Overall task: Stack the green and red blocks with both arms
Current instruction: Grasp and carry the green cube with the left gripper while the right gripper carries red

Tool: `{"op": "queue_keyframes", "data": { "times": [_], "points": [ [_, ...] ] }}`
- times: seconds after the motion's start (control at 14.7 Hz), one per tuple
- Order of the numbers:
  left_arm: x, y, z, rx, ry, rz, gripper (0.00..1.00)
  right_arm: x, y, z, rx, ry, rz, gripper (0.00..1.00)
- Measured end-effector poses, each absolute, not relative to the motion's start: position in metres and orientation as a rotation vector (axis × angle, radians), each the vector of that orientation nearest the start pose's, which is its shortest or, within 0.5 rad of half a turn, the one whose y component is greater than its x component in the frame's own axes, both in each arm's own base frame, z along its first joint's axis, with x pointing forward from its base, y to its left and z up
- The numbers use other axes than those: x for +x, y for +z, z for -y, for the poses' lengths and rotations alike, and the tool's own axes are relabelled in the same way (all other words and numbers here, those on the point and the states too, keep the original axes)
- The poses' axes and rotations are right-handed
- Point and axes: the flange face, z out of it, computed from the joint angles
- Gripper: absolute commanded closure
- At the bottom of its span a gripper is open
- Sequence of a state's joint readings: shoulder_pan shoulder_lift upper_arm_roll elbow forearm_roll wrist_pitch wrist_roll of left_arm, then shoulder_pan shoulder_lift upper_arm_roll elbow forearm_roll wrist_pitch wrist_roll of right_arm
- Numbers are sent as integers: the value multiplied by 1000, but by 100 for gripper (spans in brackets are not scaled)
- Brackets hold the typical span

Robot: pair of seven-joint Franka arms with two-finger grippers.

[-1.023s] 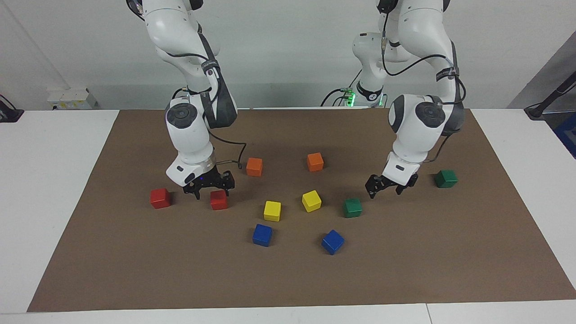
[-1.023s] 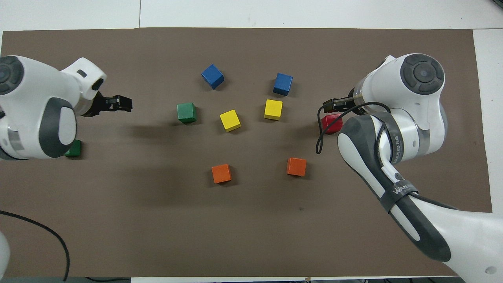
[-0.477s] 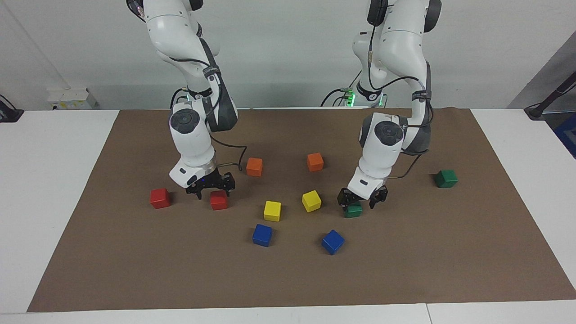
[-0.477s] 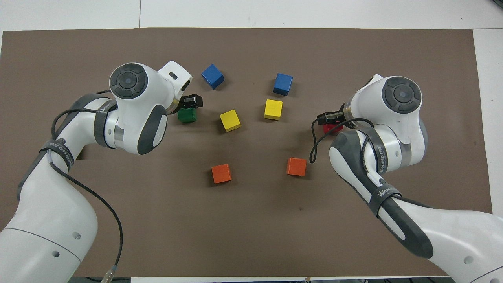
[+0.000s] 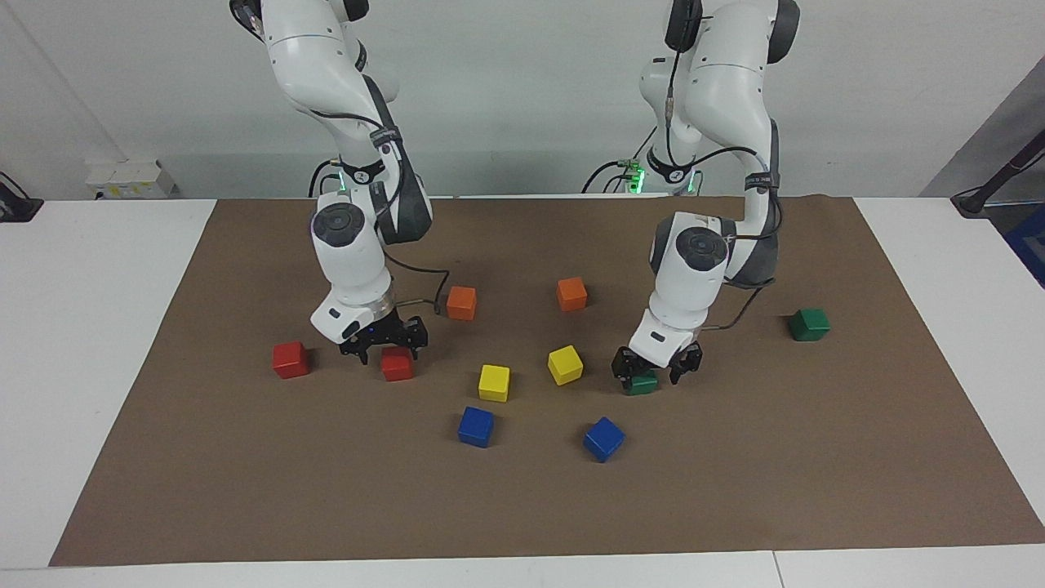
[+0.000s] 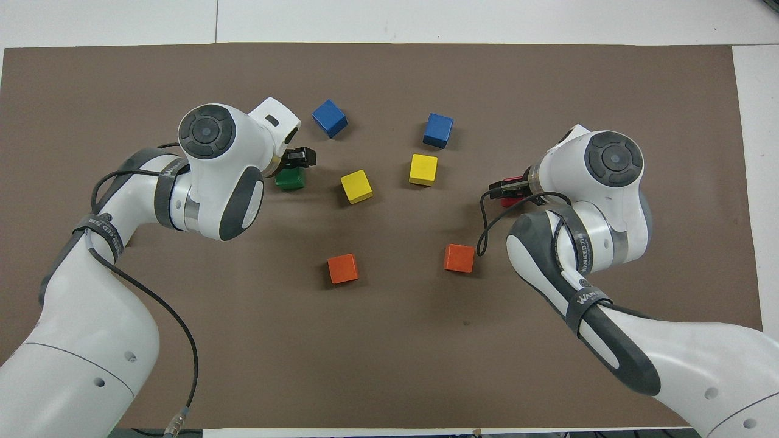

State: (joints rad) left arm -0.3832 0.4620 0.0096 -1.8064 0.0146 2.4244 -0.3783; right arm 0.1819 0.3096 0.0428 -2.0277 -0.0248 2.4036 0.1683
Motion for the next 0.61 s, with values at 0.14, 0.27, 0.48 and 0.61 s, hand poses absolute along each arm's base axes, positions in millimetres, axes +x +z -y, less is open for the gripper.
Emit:
{"op": "queue_keyframes", "data": {
  "times": [0.14, 0.27, 0.48, 0.61],
  "points": [
    [618, 300, 243, -3174, -233, -11, 100, 588, 301, -135, -3129, -103, 115, 100],
    [618, 300, 242, -3173, -232, -11, 100, 589, 302, -132, -3132, -92, 108, 100],
    [622, 304, 236, -3168, -234, 4, 100, 604, 336, -106, -3150, 0, 92, 100],
    [632, 318, 219, -3159, -220, 54, 100, 613, 378, -68, -3154, 20, 123, 100]
  ]
}}
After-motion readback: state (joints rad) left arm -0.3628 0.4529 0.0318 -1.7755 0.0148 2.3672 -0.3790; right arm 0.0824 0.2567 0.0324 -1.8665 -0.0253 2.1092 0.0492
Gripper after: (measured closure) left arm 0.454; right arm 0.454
